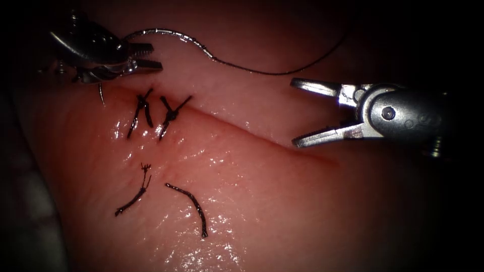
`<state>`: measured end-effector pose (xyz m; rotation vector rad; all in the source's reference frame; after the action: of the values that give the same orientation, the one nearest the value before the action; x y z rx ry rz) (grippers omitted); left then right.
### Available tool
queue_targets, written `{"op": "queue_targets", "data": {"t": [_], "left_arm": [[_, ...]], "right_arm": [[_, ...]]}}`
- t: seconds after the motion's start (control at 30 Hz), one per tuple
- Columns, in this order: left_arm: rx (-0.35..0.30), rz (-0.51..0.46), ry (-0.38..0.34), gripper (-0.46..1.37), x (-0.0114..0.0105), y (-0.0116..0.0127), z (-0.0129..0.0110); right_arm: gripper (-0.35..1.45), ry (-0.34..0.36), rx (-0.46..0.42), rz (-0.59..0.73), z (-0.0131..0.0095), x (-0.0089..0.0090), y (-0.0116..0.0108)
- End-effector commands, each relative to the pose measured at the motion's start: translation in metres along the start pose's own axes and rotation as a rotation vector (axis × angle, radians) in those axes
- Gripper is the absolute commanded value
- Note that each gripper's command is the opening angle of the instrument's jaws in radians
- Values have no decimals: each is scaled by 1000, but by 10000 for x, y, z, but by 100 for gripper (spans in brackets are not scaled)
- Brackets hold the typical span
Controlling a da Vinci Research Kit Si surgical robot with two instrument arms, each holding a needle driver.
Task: Wound Closure
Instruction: Grab the needle using the left gripper
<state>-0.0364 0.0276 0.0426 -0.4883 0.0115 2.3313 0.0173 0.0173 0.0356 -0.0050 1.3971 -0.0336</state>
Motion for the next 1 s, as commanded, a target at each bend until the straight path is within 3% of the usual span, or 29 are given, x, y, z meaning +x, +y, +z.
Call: {"op": "queue_targets", "data": {"t": [0.03, 0.33, 0.47, 0.63, 0.77, 1.0], "left_arm": [[22, -1, -15, 69, 2, -5, -1], [23, 16, -18, 83, -1, -26, 11], [23, 20, -20, 80, -7, -30, 21], [21, 36, -52, 57, -14, -28, 30], [13, 33, -77, 69, -21, -25, 35], [33, 20, -89, 69, -32, -36, 43]], "right_arm": [[108, 0, 5, 0, 0, 0, 0], [109, 0, 5, 0, 0, 0, 0], [110, 0, 5, 0, 0, 0, 0], [110, 0, 5, 0, 0, 0, 0], [110, 1, 5, 0, 0, 0, 0], [110, 1, 5, 0, 0, 2, -2]]}}
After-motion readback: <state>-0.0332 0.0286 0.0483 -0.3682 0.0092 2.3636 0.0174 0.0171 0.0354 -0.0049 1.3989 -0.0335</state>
